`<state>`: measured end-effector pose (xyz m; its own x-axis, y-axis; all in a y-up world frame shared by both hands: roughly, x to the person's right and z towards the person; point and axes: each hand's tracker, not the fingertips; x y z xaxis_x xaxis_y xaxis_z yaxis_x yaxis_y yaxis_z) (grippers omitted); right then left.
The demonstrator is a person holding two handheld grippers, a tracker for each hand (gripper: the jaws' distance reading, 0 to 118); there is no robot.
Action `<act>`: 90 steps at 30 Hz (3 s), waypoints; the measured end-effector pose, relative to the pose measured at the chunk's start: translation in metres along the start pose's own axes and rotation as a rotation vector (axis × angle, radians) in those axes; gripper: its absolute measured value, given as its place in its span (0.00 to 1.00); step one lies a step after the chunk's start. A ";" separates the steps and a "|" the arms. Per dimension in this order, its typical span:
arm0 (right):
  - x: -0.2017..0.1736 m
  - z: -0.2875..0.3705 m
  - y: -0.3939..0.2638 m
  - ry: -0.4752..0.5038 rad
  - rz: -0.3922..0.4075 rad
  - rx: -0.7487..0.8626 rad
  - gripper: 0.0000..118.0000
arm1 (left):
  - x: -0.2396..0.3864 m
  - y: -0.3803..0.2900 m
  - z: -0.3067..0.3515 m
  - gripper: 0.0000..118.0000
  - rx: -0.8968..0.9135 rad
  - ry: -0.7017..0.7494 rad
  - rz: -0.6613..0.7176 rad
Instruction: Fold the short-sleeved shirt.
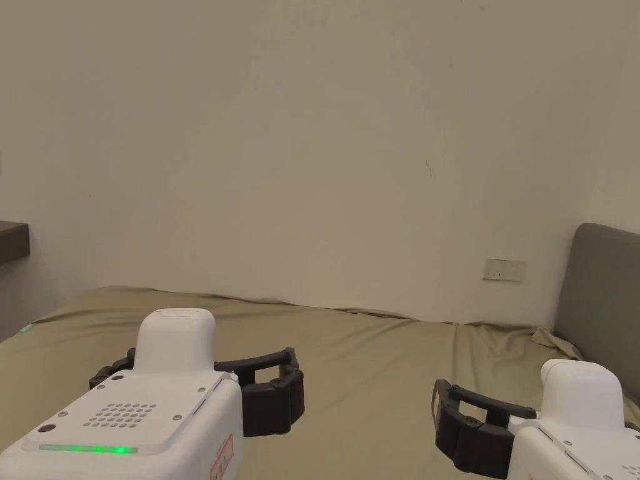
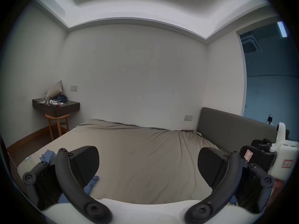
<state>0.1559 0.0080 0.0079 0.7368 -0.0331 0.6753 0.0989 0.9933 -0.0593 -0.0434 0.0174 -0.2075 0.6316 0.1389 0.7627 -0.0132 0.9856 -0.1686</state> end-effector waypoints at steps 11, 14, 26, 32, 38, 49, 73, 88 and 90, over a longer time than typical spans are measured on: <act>-0.001 0.004 0.001 0.001 0.003 -0.005 1.00 | 0.000 -0.001 0.000 1.00 0.005 0.022 -0.019; -0.001 0.004 0.002 -0.001 0.003 -0.005 1.00 | 0.004 -0.002 0.001 1.00 0.009 0.034 -0.052; -0.083 -0.008 -0.023 -0.062 1.659 0.194 1.00 | -0.096 -0.103 -0.035 1.00 -0.389 -0.302 1.463; -0.074 -0.015 0.018 -0.048 1.070 0.121 1.00 | -0.100 -0.087 -0.028 1.00 -0.375 0.120 1.007; 0.011 -0.001 0.061 -0.042 -0.068 0.024 1.00 | 0.005 0.006 0.004 1.00 0.230 0.313 -0.246; 0.001 0.011 0.025 -0.015 0.071 0.088 1.00 | 0.026 -0.006 0.021 1.00 0.241 0.183 -0.185; 0.008 0.010 0.018 -0.036 0.028 0.058 1.00 | 0.013 -0.005 0.015 1.00 0.176 0.209 -0.151; 0.008 0.011 0.019 -0.037 0.006 0.058 1.00 | 0.017 -0.004 0.015 1.00 0.153 0.214 -0.177; 0.011 0.012 0.019 -0.016 -0.032 0.055 1.00 | 0.017 -0.005 0.014 1.00 0.135 0.205 -0.177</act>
<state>0.1577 0.0277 0.0229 0.7228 -0.0639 0.6881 0.0850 0.9964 0.0033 -0.0435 0.0166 -0.1845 0.7761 -0.0448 0.6290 0.0166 0.9986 0.0506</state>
